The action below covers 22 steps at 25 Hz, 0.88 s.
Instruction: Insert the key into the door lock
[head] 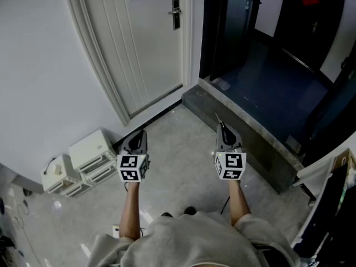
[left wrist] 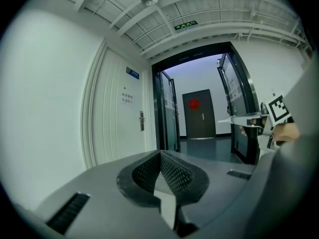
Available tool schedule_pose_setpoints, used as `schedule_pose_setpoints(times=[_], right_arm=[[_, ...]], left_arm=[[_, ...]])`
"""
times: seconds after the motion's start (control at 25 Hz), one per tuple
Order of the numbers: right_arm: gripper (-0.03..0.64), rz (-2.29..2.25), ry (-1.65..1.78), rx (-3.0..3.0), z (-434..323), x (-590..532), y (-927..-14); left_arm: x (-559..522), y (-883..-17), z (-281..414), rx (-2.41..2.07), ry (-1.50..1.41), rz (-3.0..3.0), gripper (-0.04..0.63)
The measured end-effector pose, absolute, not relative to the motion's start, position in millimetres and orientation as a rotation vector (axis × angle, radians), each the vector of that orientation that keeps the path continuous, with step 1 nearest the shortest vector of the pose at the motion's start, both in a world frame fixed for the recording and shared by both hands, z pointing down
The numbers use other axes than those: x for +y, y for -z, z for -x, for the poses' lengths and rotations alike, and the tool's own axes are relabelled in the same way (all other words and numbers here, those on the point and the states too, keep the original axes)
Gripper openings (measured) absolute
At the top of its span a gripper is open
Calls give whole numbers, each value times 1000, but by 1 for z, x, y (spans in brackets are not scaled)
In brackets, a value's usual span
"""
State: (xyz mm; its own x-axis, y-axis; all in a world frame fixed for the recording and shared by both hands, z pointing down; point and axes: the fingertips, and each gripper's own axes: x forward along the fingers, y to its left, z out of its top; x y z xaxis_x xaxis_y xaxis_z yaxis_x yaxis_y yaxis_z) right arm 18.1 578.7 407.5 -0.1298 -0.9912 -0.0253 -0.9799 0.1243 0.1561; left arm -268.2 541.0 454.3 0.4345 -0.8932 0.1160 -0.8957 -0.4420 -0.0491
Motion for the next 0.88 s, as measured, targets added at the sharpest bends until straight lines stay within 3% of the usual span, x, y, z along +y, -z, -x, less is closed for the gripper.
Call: schedule_pose_setpoints(times=[0.88], right_arm=[[30,-1931,177,-2342,-49,521,-431]], left_arm=[[494,-474,216,-1648,-212,-2621,17]])
